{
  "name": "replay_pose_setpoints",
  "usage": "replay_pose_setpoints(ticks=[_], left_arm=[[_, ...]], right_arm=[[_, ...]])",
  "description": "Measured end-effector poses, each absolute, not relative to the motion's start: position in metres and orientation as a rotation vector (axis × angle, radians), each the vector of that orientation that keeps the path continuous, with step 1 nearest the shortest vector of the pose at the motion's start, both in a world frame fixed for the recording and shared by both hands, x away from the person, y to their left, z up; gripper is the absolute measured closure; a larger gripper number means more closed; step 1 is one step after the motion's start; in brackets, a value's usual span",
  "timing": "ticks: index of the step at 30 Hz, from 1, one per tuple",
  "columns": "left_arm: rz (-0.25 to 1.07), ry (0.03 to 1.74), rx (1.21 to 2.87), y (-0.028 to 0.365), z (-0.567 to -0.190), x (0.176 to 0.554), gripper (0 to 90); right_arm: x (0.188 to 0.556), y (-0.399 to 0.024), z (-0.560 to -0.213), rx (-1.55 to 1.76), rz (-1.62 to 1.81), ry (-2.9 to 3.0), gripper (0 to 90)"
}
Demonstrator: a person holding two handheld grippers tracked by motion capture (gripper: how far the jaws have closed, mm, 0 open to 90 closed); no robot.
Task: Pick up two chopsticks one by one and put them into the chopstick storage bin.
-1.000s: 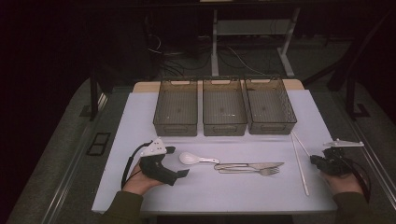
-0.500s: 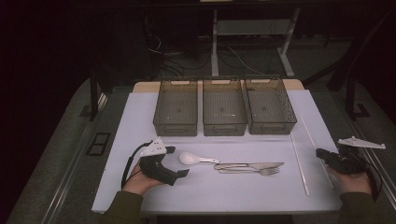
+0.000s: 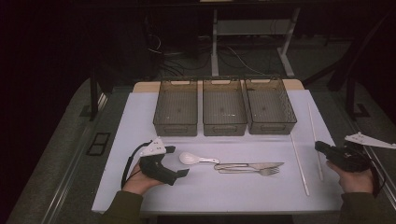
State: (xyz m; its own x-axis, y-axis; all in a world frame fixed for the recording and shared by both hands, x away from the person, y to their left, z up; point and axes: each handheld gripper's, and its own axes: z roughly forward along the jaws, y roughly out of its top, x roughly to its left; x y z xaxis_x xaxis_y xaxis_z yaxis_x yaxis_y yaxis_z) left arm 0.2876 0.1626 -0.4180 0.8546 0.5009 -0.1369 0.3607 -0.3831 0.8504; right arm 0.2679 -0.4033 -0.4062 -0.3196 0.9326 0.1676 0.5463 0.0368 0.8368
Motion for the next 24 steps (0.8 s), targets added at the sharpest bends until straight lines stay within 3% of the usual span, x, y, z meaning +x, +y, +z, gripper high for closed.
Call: replay_pose_setpoints(ticks=[24], left_arm=[[0.174, 0.632, 2.014, 0.163, -0.418, 0.288, 0.0]], right_arm=[[0.297, -0.363, -0.370, 1.314, 1.344, 1.974, 85.0]])
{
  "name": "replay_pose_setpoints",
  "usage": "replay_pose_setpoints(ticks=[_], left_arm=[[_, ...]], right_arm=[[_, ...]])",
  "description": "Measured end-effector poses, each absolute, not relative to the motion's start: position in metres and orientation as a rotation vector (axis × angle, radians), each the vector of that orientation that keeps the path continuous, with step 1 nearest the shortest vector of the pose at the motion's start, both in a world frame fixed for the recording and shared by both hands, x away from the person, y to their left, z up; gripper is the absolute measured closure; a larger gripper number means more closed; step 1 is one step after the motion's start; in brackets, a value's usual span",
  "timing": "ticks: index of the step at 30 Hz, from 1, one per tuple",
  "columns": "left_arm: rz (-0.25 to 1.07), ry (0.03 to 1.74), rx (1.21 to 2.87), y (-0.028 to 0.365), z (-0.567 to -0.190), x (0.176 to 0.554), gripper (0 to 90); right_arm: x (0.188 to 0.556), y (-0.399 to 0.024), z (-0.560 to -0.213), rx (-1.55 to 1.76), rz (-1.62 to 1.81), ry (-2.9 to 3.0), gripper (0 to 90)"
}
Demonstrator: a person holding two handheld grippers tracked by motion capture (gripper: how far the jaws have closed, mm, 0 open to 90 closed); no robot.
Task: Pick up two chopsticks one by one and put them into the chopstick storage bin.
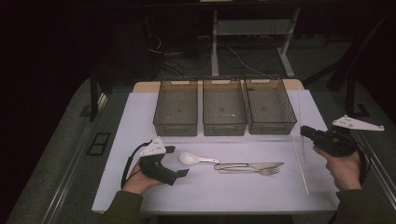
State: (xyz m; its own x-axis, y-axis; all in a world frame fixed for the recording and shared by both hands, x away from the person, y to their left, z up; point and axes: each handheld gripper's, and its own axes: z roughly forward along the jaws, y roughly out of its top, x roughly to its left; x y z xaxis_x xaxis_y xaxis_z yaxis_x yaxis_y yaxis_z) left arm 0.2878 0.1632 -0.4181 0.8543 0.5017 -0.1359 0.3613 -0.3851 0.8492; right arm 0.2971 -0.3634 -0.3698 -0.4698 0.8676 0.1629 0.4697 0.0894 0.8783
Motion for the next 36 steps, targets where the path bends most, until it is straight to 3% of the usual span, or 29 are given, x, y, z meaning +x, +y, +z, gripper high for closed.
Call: replay_pose_setpoints(ticks=[16, 36], left_arm=[[0.180, 0.627, 2.011, 0.162, -0.419, 0.289, 0.0], [0.191, 0.611, 2.011, 0.161, -0.417, 0.288, 0.0]], right_arm=[[0.355, -0.288, -0.339, 1.211, 1.376, 2.125, 85.0], [0.424, -0.165, -0.314, 1.119, 1.377, 2.297, 85.0]])
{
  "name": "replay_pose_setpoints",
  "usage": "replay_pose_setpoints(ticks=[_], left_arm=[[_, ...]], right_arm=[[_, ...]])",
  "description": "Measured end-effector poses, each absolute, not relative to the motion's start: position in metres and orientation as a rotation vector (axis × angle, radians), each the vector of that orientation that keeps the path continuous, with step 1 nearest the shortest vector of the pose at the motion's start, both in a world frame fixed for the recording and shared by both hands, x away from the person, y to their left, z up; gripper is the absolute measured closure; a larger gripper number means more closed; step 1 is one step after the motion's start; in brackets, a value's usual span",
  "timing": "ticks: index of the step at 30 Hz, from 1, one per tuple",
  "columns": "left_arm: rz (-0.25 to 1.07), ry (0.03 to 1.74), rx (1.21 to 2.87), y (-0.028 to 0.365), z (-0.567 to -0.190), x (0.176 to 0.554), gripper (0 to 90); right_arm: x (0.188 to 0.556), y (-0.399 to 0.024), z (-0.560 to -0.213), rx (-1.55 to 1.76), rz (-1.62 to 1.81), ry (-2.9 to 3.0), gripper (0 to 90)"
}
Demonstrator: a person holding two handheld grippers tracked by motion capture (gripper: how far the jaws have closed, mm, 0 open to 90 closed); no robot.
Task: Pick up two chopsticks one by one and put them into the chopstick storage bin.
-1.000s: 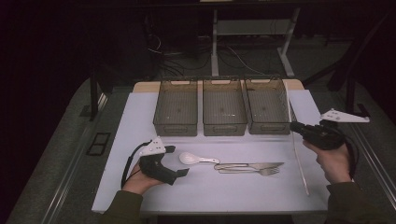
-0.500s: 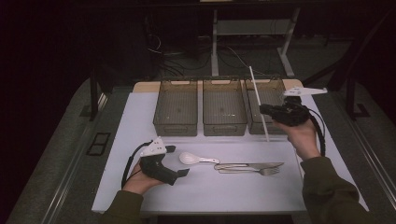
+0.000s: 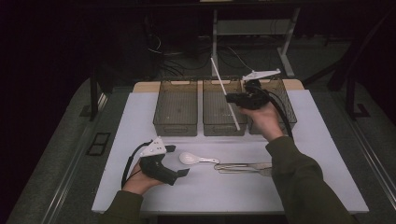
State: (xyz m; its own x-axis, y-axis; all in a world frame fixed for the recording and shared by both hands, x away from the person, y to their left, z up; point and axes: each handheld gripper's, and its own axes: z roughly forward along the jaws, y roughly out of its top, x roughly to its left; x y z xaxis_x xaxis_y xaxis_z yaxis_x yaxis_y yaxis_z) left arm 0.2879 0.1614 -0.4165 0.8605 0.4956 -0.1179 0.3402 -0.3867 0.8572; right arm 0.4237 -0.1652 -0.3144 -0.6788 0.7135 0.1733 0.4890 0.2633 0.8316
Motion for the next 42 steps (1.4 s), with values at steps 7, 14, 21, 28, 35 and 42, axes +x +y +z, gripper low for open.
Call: replay_pose_setpoints(ticks=[7, 14, 21, 28, 35, 42], left_arm=[[0.190, 0.609, 1.999, 0.162, -0.416, 0.288, 0.0], [0.184, 0.599, 1.997, 0.162, -0.415, 0.287, 0.0], [0.184, 0.588, 1.993, 0.161, -0.415, 0.287, 0.0], [0.189, 0.585, 2.001, 0.160, -0.415, 0.287, 0.0], [0.190, 0.578, 2.012, 0.160, -0.415, 0.287, 0.0], [0.185, 0.584, 2.007, 0.160, -0.415, 0.287, 0.0]], right_arm=[[0.447, -0.118, -0.312, 1.099, 1.374, 2.345, 85.0], [0.469, -0.073, -0.307, 1.084, 1.370, 2.379, 84.9], [0.483, -0.034, -0.310, 1.084, 1.367, 2.405, 85.0], [0.488, -0.014, -0.331, 1.105, 1.327, 2.433, 84.9], [0.489, -0.007, -0.350, 1.141, 1.252, 2.465, 84.9], [0.489, -0.003, -0.365, 1.161, 1.181, 2.507, 84.7]])
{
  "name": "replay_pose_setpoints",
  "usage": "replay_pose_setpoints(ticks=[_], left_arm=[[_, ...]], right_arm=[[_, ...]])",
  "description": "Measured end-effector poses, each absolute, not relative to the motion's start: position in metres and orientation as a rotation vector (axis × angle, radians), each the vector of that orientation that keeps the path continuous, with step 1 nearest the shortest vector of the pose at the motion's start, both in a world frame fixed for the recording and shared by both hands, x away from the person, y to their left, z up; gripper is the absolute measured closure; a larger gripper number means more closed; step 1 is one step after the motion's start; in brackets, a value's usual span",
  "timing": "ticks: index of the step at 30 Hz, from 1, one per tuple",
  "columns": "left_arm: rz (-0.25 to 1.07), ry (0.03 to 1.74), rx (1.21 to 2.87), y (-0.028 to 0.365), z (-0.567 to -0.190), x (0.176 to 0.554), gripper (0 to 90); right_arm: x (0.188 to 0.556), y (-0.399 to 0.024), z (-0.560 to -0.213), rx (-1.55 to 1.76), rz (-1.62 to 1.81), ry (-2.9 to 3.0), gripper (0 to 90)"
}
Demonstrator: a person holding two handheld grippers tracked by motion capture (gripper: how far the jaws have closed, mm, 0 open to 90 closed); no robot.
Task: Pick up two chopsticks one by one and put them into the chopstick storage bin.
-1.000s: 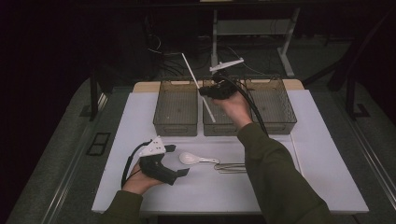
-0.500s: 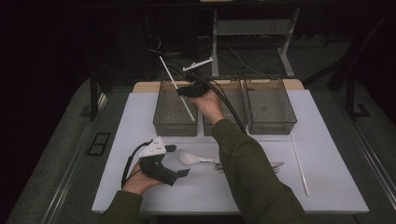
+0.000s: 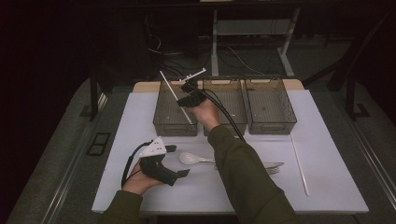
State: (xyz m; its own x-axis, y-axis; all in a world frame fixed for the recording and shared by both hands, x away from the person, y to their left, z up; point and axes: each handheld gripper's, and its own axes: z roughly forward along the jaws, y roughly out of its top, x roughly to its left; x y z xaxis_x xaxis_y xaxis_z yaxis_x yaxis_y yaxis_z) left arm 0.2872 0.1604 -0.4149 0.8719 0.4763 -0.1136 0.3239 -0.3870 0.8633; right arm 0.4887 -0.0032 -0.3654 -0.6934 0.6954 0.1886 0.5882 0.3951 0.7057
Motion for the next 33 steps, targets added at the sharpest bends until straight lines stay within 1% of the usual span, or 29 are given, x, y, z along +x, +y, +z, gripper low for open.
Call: replay_pose_setpoints(ticks=[7, 9, 14, 16, 18, 21, 27, 32, 33], left_arm=[[0.185, 0.584, 2.008, 0.161, -0.415, 0.287, 0.0], [0.187, 0.583, 2.006, 0.161, -0.415, 0.287, 0.0], [0.188, 0.583, 2.009, 0.160, -0.415, 0.287, 0.0], [0.189, 0.580, 2.010, 0.161, -0.415, 0.287, 0.0], [0.195, 0.576, 2.018, 0.162, -0.415, 0.288, 0.0], [0.194, 0.586, 2.015, 0.163, -0.415, 0.287, 0.0], [0.201, 0.591, 2.012, 0.163, -0.415, 0.288, 0.0], [0.202, 0.605, 2.018, 0.163, -0.417, 0.288, 0.0], [0.196, 0.610, 2.017, 0.163, -0.417, 0.288, 0.0]], right_arm=[[0.493, -0.005, -0.378, 1.216, 1.113, 2.538, 83.5], [0.493, -0.005, -0.378, 1.210, 1.107, 2.541, 77.6], [0.491, -0.010, -0.371, 1.194, 1.149, 2.539, 67.3], [0.489, -0.014, -0.367, 1.180, 1.157, 2.532, 60.8], [0.485, -0.021, -0.363, 1.164, 1.189, 2.524, 56.8], [0.479, -0.035, -0.357, 1.171, 1.240, 2.518, 49.7], [0.460, -0.075, -0.347, 1.146, 1.333, 2.501, 42.0], [0.445, -0.107, -0.339, 1.087, 1.370, 2.482, 32.8], [0.441, -0.113, -0.337, 1.079, 1.366, 2.484, 32.1]])
